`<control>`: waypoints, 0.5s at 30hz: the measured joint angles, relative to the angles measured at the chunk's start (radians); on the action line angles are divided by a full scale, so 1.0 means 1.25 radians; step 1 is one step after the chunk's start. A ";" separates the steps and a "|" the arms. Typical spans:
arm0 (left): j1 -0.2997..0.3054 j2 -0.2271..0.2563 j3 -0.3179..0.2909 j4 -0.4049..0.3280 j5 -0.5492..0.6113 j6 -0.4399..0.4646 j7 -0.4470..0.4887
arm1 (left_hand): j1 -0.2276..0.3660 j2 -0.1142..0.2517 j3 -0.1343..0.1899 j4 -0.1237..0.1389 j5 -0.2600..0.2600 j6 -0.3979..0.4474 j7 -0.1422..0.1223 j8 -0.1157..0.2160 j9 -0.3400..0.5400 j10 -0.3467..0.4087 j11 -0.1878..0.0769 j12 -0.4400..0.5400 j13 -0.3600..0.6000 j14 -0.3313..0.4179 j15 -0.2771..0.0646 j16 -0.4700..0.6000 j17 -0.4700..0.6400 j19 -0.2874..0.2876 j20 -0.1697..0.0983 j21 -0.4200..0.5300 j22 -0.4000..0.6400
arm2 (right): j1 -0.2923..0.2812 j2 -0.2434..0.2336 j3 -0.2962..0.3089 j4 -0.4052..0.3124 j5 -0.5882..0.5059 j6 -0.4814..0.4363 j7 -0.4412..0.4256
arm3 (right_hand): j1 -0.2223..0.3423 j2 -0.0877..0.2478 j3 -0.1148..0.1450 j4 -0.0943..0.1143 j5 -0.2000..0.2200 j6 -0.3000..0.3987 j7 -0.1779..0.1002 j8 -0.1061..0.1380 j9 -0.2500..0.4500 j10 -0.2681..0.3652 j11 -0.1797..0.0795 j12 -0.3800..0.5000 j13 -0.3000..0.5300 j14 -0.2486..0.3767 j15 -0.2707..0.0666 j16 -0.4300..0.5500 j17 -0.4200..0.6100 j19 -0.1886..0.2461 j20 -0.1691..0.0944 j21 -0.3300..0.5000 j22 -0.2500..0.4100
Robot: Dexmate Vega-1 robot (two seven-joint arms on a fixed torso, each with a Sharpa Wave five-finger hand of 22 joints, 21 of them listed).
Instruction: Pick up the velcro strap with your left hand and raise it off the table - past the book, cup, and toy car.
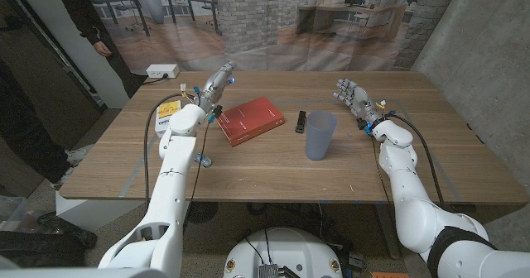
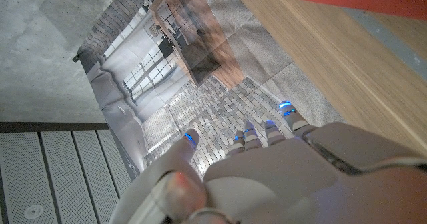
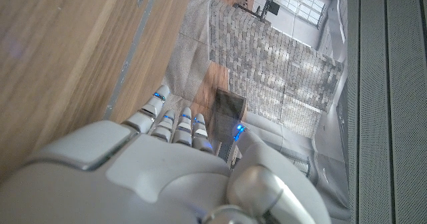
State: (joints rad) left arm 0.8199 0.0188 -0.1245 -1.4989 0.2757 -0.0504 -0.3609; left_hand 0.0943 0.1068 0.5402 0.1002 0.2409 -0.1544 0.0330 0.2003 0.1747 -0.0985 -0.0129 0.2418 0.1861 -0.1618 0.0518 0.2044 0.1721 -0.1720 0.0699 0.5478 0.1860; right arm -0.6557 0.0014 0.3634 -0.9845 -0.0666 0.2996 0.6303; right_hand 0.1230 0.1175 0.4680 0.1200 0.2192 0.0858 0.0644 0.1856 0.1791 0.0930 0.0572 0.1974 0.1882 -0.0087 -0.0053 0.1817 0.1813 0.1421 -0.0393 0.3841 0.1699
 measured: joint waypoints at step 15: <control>-0.019 0.017 0.022 -0.025 0.066 0.006 -0.003 | 0.019 0.002 0.008 -0.015 0.000 0.041 -0.003 0.006 0.000 0.045 -0.008 0.009 0.002 0.044 -0.005 0.000 0.000 0.012 -0.003 0.000 0.000 | 0.003 -0.003 0.018 0.010 0.004 0.016 0.018 | 0.005 -0.005 -0.003 -0.003 0.000 0.000 0.000 0.000 0.000 0.000 0.000 0.000 0.000 0.000 0.000 0.000 0.000 0.009 0.003 -0.006 0.000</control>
State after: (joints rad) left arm 0.7965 0.0402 -0.0964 -1.5300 0.3585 -0.0432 -0.3646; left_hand 0.1180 0.1094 0.5501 0.0809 0.2409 -0.1035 0.0287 0.2079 0.1747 -0.0419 -0.0228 0.2534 0.1888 -0.1068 0.0460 0.2044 0.1722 -0.1573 0.0665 0.5479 0.1861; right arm -0.6524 -0.0023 0.3853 -0.9718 -0.0620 0.3197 0.6528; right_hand 0.1288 0.1117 0.4638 0.1158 0.2192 0.0858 0.0644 0.1856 0.1790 0.0933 0.0575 0.1974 0.1881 -0.0087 -0.0054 0.1817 0.1814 0.1529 -0.0358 0.3771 0.1698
